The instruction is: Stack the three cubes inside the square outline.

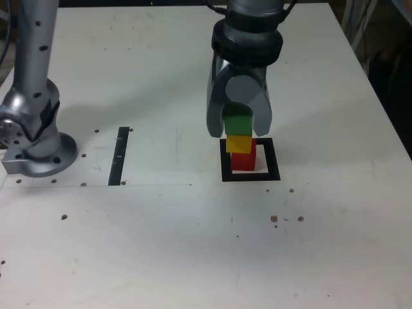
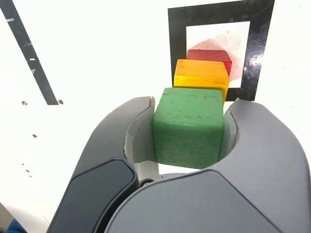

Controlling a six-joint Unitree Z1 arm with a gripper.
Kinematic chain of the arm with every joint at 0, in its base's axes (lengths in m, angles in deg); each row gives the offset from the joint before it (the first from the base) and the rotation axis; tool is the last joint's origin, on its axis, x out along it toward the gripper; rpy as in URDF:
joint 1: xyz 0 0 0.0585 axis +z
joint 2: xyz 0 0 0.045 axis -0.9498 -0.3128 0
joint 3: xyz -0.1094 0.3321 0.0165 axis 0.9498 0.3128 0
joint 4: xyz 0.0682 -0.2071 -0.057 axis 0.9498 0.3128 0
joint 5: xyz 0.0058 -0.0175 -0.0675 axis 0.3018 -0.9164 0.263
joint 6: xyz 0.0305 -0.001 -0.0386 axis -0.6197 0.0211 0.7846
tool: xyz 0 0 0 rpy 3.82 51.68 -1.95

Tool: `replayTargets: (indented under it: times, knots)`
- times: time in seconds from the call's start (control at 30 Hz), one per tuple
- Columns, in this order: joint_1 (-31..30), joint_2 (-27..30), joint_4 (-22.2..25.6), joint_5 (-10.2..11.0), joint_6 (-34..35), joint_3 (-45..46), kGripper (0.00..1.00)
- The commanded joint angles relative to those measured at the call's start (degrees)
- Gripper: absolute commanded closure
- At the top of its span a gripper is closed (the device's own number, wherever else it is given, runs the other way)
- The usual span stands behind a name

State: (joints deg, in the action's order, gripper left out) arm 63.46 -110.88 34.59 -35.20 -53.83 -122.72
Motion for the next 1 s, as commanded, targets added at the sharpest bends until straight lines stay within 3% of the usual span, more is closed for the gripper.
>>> replayTargets:
  times: [0.0, 0.1, 0.23, 0.47, 0.63, 0.77, 0.97]
  knots:
    - [-0.1, -0.1, -0.4, 0.2, -0.2, -0.5, 0.21]
    - [-0.1, 0.0, -0.7, 0.5, -0.2, -0.4, 0.07]
    - [-0.1, 0.0, -0.8, 0.4, 0.4, 0.1, 0.01]
    - [-0.1, 2.2, 0.2, 1.1, 1.2, 0.1, 0.01]
    - [-0.2, 7.5, 3.8, 3.0, 1.2, 0.1, 0.01]
    - [-0.2, 11.6, 7.0, 3.2, 0.6, 0.8, 0.01]
    - [-0.2, 17.8, 9.4, 2.9, -0.8, 9.4, 0.01]
